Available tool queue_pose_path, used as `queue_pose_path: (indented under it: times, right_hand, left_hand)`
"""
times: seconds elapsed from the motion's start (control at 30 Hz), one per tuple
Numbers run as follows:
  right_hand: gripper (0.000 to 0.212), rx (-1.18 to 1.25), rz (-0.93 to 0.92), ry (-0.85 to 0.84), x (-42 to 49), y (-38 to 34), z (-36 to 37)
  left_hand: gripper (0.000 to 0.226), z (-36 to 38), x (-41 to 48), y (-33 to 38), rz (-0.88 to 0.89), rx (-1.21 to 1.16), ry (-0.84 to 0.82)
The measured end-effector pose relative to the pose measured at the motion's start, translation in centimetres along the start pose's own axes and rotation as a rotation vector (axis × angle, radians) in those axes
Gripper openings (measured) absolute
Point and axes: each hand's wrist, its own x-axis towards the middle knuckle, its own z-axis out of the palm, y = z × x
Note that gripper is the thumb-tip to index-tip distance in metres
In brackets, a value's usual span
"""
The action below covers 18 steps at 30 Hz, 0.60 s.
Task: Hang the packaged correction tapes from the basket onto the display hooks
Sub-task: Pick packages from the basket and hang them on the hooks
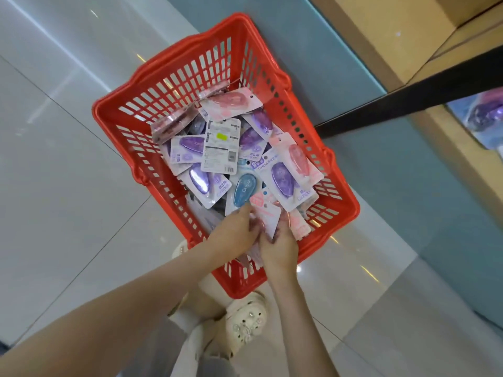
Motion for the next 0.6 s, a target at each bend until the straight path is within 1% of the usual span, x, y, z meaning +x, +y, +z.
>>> queue_pose_path:
  times: [0.07, 0.13, 0.17, 0.23, 0.27, 0.3, 0.33, 0.37, 0.4, 0.47, 0.53, 0.6]
  right_hand:
    - [0.035, 0.004, -0.030, -0.047, -0.1, -0.4, -1.2]
    - [0.015, 0.053, -0.030, -0.066, -0.1, -1.3, -3.0]
    - [0.010, 0.097, -0.027, -0.090, -0.1, -1.8, -3.9]
    - [0.012, 0.206, -0.046, -0.162, 0.1, -3.1, -5.6]
    - [0.012, 0.244, -0.047, -0.197, 0.1, -3.8, -6.3]
    - [0.011, 0.269, -0.054, -0.211, 0.2, -4.4, -6.6]
    - [0.009, 0.280, -0.070, -0.194, 0.6, -4.9, -6.7]
    - [0.010, 0.264, -0.094, -0.144, 1.2, -5.3, -6.7]
    - [0.016, 0.207, -0.124, -0.078, 2.2, -5.7, -6.6]
    - [0.037, -0.010, -0.194, -0.001, 5.0, -6.2, -6.3]
    - [0.052, -0.235, -0.194, -0.022, 7.9, -6.3, -5.6]
    - [0.054, -0.317, -0.125, -0.036, 10.1, -6.0, -4.7]
  left_hand:
    - [0.034, 0.1, -0.3, 0.2, -0.013, -0.169, 0.010]
    - [0.034, -0.5, -0.9, 0.9, -0.030, -0.466, 0.038]
    - [0.040, -1.1, -1.4, 1.3, -0.054, -0.614, -0.001]
    - [0.050, -2.2, -2.4, 2.0, -0.077, -0.838, -0.166]
    - [0.050, -2.7, -2.8, 2.2, -0.064, -0.869, -0.241]
    - [0.050, -3.0, -3.1, 2.3, -0.042, -0.880, -0.268]
    - [0.051, -3.3, -3.3, 2.5, -0.039, -0.904, -0.233]
    - [0.054, -3.6, -3.2, 2.7, -0.066, -0.937, -0.149]
    - [0.059, -3.9, -2.8, 3.0, -0.095, -0.969, -0.055]
    - [0.061, -4.5, -2.0, 3.2, -0.153, -0.998, 0.116]
    - [0.045, -5.3, -1.2, 3.1, -0.164, -1.017, 0.258]
    - [0.033, -5.7, -0.5, 2.6, -0.166, -1.013, 0.344]
